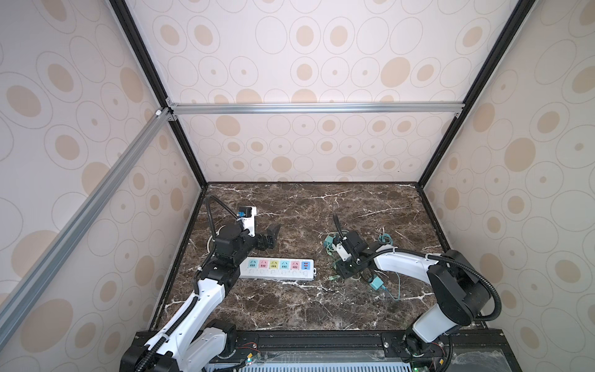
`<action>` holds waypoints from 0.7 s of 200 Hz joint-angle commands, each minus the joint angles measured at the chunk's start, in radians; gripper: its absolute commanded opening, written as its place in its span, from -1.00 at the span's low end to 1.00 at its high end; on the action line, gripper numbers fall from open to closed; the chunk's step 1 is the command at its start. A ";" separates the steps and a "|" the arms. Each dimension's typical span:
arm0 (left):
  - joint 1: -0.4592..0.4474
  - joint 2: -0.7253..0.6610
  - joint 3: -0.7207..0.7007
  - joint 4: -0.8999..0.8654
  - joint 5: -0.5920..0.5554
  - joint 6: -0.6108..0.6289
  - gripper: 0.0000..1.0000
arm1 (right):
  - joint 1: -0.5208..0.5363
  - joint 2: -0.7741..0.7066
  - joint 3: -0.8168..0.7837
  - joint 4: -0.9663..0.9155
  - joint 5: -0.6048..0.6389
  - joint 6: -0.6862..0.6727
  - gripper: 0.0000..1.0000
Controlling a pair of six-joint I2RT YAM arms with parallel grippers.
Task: Insert plugs into power strip
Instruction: Pick up the plug from the center of the table.
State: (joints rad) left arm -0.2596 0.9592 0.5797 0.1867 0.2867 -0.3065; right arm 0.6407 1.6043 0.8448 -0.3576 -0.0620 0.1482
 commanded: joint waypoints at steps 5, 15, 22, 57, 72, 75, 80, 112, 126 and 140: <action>-0.004 0.009 0.003 0.034 0.037 -0.015 0.98 | 0.013 -0.066 -0.004 0.013 -0.055 -0.024 -0.30; -0.005 0.014 0.003 0.041 0.058 -0.016 0.98 | 0.014 -0.098 -0.004 0.025 -0.080 -0.032 -0.32; -0.005 0.016 0.001 0.051 0.079 -0.019 0.98 | 0.014 -0.127 -0.004 0.037 -0.101 -0.035 -0.33; -0.006 0.016 -0.008 0.110 0.176 -0.037 0.98 | 0.013 -0.244 -0.004 0.076 -0.181 -0.051 -0.34; -0.007 0.015 -0.009 0.133 0.221 -0.042 0.98 | 0.013 -0.279 0.006 0.074 -0.216 -0.060 -0.35; -0.009 0.015 -0.009 0.135 0.228 -0.043 0.98 | 0.013 -0.285 0.008 0.073 -0.224 -0.061 -0.34; -0.010 0.015 -0.009 0.137 0.240 -0.045 0.98 | 0.013 -0.294 0.011 0.070 -0.236 -0.064 -0.35; -0.020 0.018 0.009 0.144 0.315 -0.045 0.98 | 0.013 -0.362 0.019 0.089 -0.277 -0.080 -0.34; -0.027 0.018 0.016 0.147 0.341 -0.044 0.97 | 0.013 -0.411 -0.002 0.137 -0.272 -0.089 -0.33; -0.037 0.016 0.019 0.148 0.355 -0.044 0.97 | 0.013 -0.462 -0.027 0.191 -0.262 -0.101 -0.32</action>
State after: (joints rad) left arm -0.2794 0.9771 0.5709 0.3012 0.5648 -0.3439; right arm 0.6445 1.2316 0.8398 -0.2726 -0.3019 0.0872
